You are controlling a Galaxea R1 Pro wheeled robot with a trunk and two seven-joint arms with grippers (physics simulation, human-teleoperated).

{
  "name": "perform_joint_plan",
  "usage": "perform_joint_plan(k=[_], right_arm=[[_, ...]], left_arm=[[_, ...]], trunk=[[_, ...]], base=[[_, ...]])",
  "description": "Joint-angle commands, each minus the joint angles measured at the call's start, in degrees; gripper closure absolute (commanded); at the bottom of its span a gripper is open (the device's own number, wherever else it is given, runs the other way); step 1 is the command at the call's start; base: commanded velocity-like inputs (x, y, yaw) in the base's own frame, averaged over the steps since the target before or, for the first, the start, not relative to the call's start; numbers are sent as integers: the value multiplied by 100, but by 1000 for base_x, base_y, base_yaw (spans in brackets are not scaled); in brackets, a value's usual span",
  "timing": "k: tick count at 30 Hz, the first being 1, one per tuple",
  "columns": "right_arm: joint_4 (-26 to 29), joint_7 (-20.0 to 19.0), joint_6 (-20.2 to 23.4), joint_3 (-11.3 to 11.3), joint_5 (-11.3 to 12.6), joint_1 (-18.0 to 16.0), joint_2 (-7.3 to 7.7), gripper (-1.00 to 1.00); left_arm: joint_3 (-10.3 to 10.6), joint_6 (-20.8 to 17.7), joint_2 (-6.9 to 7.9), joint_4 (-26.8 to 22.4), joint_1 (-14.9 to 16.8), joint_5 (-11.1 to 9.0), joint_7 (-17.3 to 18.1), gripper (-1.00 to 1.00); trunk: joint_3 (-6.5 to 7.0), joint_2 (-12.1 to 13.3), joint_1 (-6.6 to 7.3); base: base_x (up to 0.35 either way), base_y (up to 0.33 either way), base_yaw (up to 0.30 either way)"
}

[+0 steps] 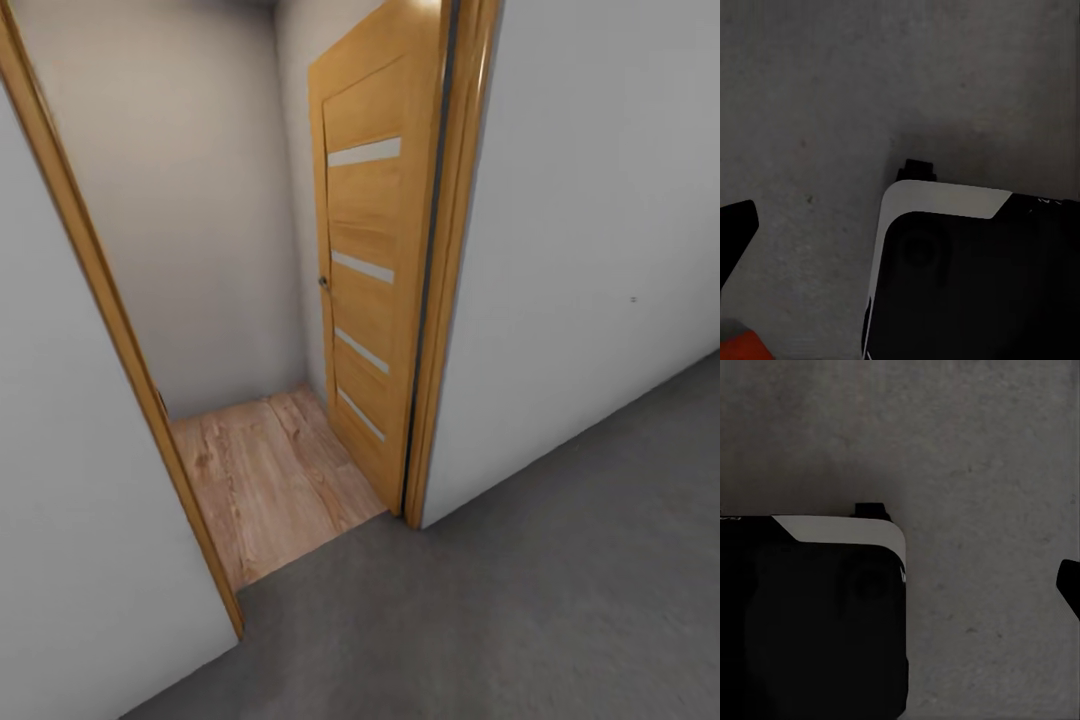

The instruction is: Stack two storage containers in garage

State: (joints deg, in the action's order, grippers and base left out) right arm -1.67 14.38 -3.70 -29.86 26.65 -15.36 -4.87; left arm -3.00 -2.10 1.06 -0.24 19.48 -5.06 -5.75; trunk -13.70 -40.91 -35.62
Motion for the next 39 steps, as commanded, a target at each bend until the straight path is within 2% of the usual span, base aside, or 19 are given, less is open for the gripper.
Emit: perform_joint_plan(k=[1,11,19,39], right_arm=[[-18,3,-34,-46,60,-7,-5,-100],[-18,3,-50,-44,60,-9,-5,-100],[-18,3,-68,-38,60,-9,3,-100],[-18,3,-91,-39,60,-9,4,-100]], left_arm=[[-25,-19,0,-3,4,-47,-5,-100],[-25,-19,0,-3,4,-47,-9,-100],[-25,-19,0,-3,4,-47,-7,-100],[-25,-19,0,-3,4,-47,-6,-100]], trunk=[[-8,-6,-4],[-8,-6,-4],[-8,-6,-4],[-8,-6,-4]], base=[[316,0,0],[317,0,-6],[316,0,-119],[316,0,-4]])
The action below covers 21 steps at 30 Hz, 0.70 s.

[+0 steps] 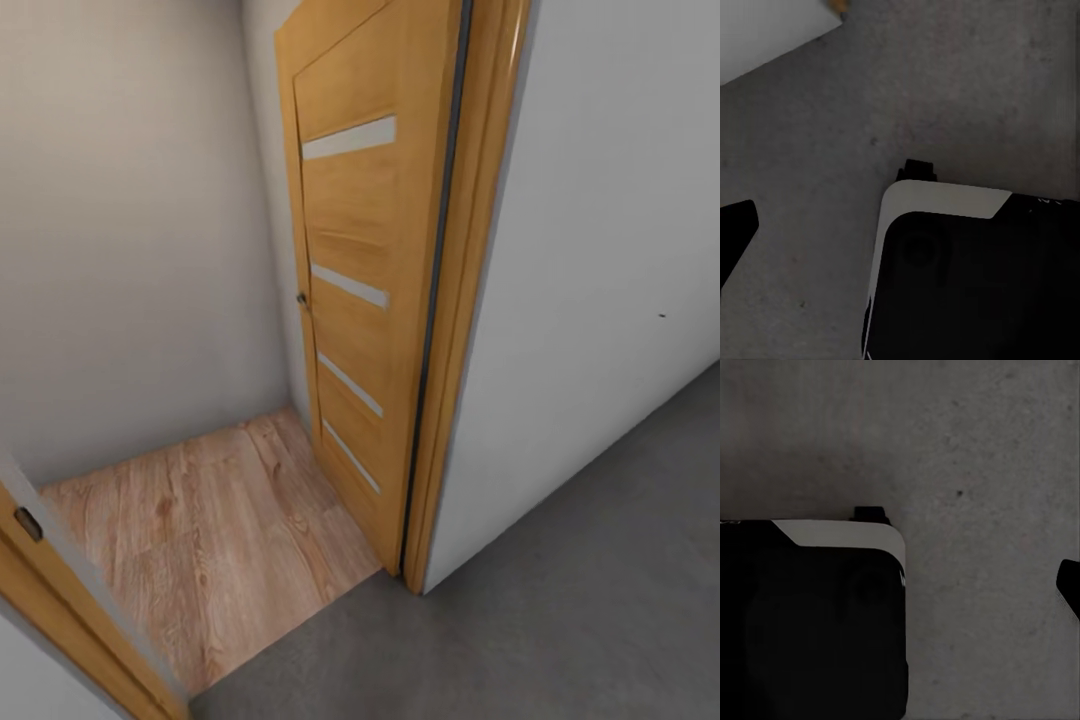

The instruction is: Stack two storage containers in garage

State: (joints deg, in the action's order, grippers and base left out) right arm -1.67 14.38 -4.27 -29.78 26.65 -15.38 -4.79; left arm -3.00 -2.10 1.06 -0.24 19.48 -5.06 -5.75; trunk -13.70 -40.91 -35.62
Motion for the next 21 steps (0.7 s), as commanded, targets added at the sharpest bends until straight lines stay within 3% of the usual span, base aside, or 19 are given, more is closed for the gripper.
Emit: perform_joint_plan(k=[1,21], right_arm=[[-18,3,-36,-47,60,-8,-5,-100],[-18,3,-28,-46,60,-7,4,-100]], left_arm=[[-25,-19,0,-3,4,-47,-5,-100],[-25,-18,0,-3,4,-47,-8,-100]], trunk=[[-8,-6,-4],[-8,-6,-4]], base=[[316,0,0],[316,0,0]])
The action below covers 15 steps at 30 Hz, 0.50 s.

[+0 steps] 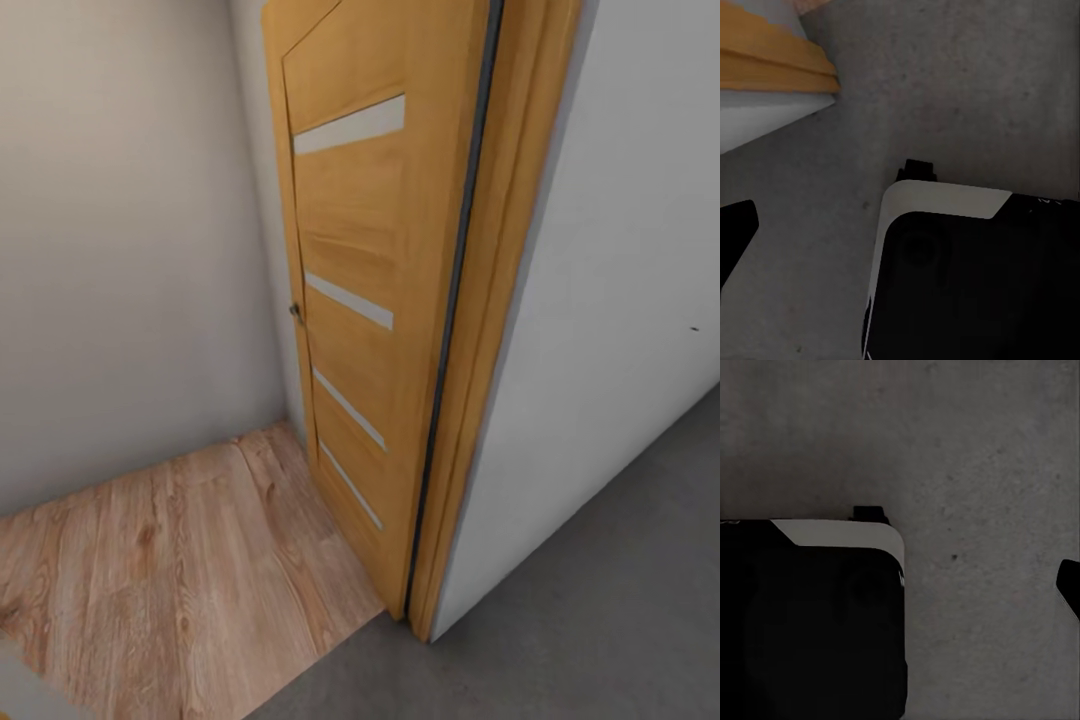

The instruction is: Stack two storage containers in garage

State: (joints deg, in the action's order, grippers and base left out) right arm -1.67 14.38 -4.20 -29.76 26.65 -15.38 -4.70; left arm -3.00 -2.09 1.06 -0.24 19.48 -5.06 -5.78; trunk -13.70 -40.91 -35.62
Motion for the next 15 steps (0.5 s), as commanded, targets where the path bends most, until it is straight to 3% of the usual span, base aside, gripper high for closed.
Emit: perform_joint_plan(k=[1,9,15], right_arm=[[-18,3,-35,-47,60,-8,-5,-100],[-18,3,-27,-54,52,-5,-10,-100],[-18,3,-20,-56,51,-8,-18,-100]], left_arm=[[-25,-19,0,-3,4,-47,-4,-100],[-25,-19,6,-3,4,-47,-9,-100],[-25,-11,0,-3,4,-46,-9,-100]], trunk=[[-8,-6,-4],[-8,-6,-4],[-8,-6,-4]], base=[[316,0,0],[316,0,0],[34,0,1]])
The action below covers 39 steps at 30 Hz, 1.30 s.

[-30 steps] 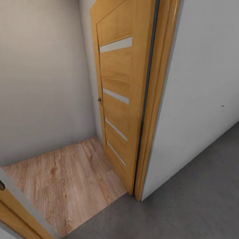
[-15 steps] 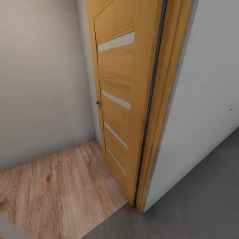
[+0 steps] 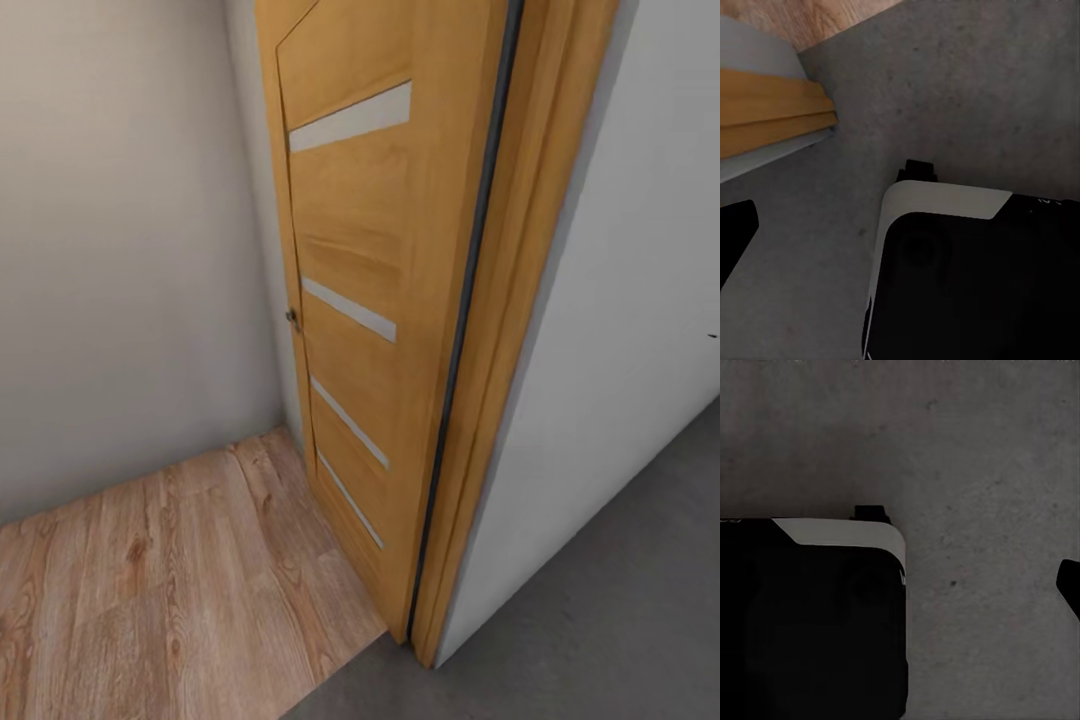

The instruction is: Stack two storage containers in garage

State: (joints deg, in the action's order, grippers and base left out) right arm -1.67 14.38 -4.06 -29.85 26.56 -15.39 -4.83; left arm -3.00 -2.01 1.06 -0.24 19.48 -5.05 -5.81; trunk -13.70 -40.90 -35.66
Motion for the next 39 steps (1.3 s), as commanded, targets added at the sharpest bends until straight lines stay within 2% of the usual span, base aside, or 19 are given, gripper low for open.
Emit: perform_joint_plan(k=[1,11,27,39], right_arm=[[-18,3,-37,-44,60,-7,-3,-100],[-18,3,-42,-42,60,-6,-1,-100],[-18,3,-28,-47,60,-3,-9,-100],[-18,3,-25,-47,59,-3,-1,-100]], left_arm=[[-25,-18,0,-3,4,-48,-6,-100],[-25,-22,-9,-3,4,-43,-7,-100],[-25,-19,-8,-3,4,-41,-4,-100],[-25,-18,-1,-3,4,-49,-7,-100]], trunk=[[-8,-6,-1],[-8,-6,-1],[-8,-6,-1],[-8,-6,-1]], base=[[5,0,39],[12,-20,129],[120,-207,8],[10,-15,232]])
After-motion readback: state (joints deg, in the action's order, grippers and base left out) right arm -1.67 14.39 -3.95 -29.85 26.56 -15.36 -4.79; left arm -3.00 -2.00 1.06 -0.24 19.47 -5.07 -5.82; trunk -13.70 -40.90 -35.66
